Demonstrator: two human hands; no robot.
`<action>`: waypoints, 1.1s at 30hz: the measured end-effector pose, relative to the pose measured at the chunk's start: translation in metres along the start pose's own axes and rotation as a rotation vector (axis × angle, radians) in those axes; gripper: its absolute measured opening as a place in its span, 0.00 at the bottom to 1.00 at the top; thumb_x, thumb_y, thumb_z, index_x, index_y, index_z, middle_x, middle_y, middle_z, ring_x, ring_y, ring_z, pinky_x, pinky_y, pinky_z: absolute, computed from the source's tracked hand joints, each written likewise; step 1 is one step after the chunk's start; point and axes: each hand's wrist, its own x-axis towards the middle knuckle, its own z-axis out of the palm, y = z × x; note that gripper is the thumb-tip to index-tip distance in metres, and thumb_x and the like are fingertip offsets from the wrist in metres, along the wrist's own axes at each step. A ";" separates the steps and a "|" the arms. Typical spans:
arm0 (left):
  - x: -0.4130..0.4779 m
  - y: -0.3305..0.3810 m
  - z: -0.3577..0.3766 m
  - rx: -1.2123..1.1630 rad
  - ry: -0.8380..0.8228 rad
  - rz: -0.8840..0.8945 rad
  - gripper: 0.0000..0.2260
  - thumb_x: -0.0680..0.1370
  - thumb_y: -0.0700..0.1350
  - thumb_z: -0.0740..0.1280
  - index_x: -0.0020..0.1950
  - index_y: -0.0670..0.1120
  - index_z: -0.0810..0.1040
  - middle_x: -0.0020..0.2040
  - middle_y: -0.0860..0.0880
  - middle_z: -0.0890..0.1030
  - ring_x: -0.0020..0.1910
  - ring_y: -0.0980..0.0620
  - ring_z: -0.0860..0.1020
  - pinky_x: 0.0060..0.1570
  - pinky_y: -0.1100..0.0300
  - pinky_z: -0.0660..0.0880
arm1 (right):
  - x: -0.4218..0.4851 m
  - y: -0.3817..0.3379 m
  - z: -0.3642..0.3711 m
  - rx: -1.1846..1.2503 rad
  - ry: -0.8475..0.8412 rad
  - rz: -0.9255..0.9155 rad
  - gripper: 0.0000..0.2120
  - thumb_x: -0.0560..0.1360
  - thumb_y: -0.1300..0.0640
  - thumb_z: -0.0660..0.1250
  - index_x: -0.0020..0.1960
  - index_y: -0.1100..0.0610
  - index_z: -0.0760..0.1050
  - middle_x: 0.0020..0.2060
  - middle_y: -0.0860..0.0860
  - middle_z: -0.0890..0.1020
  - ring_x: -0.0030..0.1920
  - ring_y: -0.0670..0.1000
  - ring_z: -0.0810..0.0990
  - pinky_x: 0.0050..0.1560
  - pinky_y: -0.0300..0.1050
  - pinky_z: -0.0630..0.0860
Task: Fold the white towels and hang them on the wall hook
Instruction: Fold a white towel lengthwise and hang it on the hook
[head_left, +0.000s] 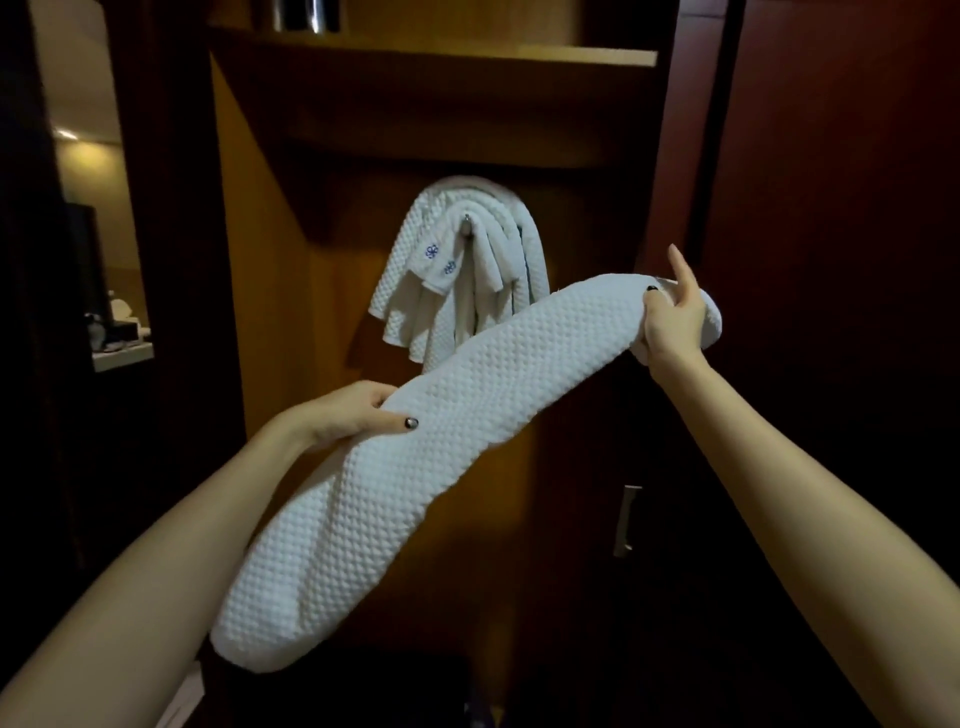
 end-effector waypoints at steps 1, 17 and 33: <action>0.006 -0.002 -0.013 0.000 0.048 0.008 0.18 0.71 0.53 0.74 0.57 0.45 0.80 0.53 0.47 0.84 0.53 0.48 0.82 0.54 0.51 0.77 | 0.005 0.003 0.005 -0.006 0.012 -0.020 0.30 0.76 0.70 0.55 0.75 0.49 0.64 0.65 0.57 0.75 0.53 0.53 0.79 0.46 0.37 0.78; 0.186 0.053 -0.240 0.100 0.286 0.348 0.06 0.75 0.54 0.67 0.43 0.54 0.81 0.39 0.58 0.82 0.38 0.61 0.80 0.35 0.70 0.74 | 0.162 0.000 0.124 -0.041 0.161 -0.206 0.20 0.75 0.63 0.59 0.65 0.54 0.76 0.50 0.50 0.81 0.47 0.44 0.79 0.46 0.40 0.78; 0.338 0.070 -0.307 -0.324 0.295 0.228 0.10 0.77 0.44 0.66 0.38 0.43 0.82 0.32 0.47 0.83 0.29 0.55 0.82 0.26 0.65 0.76 | 0.274 0.072 0.188 -0.124 0.385 -0.033 0.16 0.75 0.59 0.65 0.62 0.56 0.78 0.58 0.57 0.81 0.57 0.54 0.79 0.62 0.54 0.76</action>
